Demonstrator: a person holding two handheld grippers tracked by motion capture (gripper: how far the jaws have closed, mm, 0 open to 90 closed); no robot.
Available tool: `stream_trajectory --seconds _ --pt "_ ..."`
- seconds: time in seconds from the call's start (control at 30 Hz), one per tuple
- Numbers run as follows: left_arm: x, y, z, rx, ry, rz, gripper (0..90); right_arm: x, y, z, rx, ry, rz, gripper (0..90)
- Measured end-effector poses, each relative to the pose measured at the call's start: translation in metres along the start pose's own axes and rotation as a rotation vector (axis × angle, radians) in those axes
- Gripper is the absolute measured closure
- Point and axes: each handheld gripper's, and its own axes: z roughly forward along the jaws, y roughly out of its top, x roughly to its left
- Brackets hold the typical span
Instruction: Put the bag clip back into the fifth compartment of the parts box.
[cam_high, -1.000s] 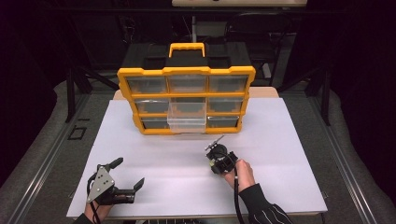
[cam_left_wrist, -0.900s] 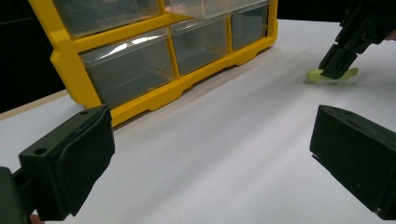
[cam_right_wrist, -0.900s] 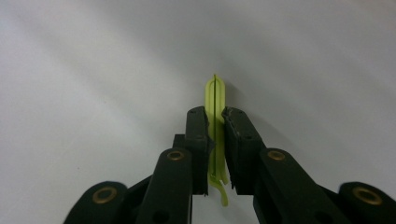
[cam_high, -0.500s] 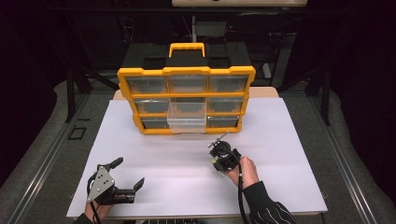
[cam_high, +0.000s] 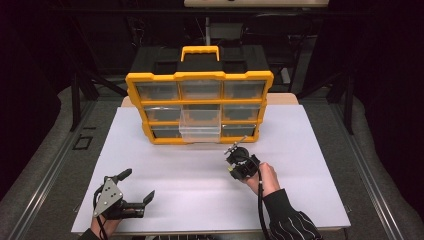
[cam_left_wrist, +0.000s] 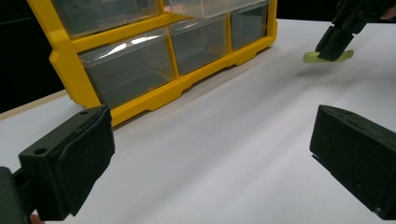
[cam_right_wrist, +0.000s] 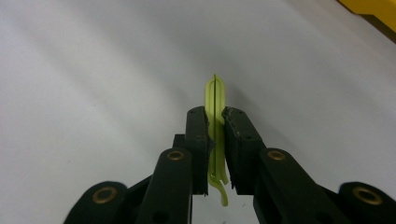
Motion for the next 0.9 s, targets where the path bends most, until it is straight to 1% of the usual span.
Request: stream_trajectory --seconds 0.03,0.07,0.2,0.23,0.27,0.3,0.33,0.4,0.43,0.47,0.5,0.57,0.67,0.7,0.73,0.77,0.83,0.87,0.9 --pt "0.000 0.000 0.000 0.000 0.000 -0.001 0.1 -0.001 0.000 0.000 -0.011 -0.009 -0.004 80.2" --pt "0.000 0.000 0.000 -0.001 0.001 -0.001 0.2 -0.001 0.001 0.000 -0.018 0.002 0.001 80.2" --pt "0.000 0.000 0.000 0.000 0.000 -0.002 0.2 -0.004 0.003 -0.002 -0.004 -0.011 -0.012 80.2" --pt "0.000 0.000 0.000 0.000 0.001 -0.002 0.2 -0.005 0.003 -0.002 -0.008 0.002 -0.009 80.2" --pt "0.000 0.000 0.000 0.000 0.001 -0.002 0.2 -0.006 0.004 -0.002 -0.007 0.001 -0.011 80.2" --pt "0.000 0.000 0.000 0.000 0.000 -0.001 0.2 -0.007 0.005 -0.004 0.022 -0.006 -0.022 80.2" --pt "0.000 0.000 0.000 0.000 0.000 0.000 0.2 -0.007 0.005 -0.003 0.004 -0.013 -0.017 80.2" --pt "0.000 0.000 0.000 -0.001 -0.002 -0.001 0.2 -0.009 0.006 -0.005 -0.001 0.006 -0.018 80.2" --pt "0.000 0.000 0.000 0.000 0.000 -0.001 0.2 -0.010 0.008 -0.006 0.018 0.005 -0.027 80.2" --pt "0.000 0.000 0.000 0.000 0.001 -0.002 0.2 -0.010 0.008 -0.007 0.022 -0.001 -0.038 80.2" --pt "0.000 0.000 0.000 0.000 -0.002 0.000 0.2 -0.010 0.008 -0.007 0.011 -0.004 -0.040 80.3" --pt "0.000 0.000 0.000 0.002 -0.001 -0.001 0.2 -0.012 0.009 -0.008 0.008 0.002 -0.060 80.3" --pt "0.001 0.000 0.000 0.001 -0.001 -0.002 0.2 -0.014 0.009 -0.009 0.014 0.004 -0.077 80.3" --pt "0.001 0.000 0.000 0.000 -0.001 -0.002 0.2 -0.015 0.010 -0.010 0.036 0.001 -0.083 80.3" --pt "0.001 0.000 0.000 0.000 -0.002 -0.003 0.2 -0.016 0.009 -0.009 0.008 0.006 -0.080 80.3" --pt "0.001 0.000 0.000 0.000 -0.001 -0.002 0.2 -0.017 0.010 -0.011 0.035 0.009 -0.083 80.3" --pt "0.001 0.000 0.000 0.000 -0.002 -0.002 0.2 -0.019 0.010 -0.011 0.010 0.010 -0.086 80.3" --pt "0.000 0.000 0.000 0.001 -0.002 -0.001 0.2 -0.020 0.011 -0.013 0.031 0.013 -0.092 80.3" --pt "0.000 0.000 0.000 0.001 -0.002 -0.002 0.2 -0.021 0.011 -0.013 0.015 0.019 -0.094 80.3"
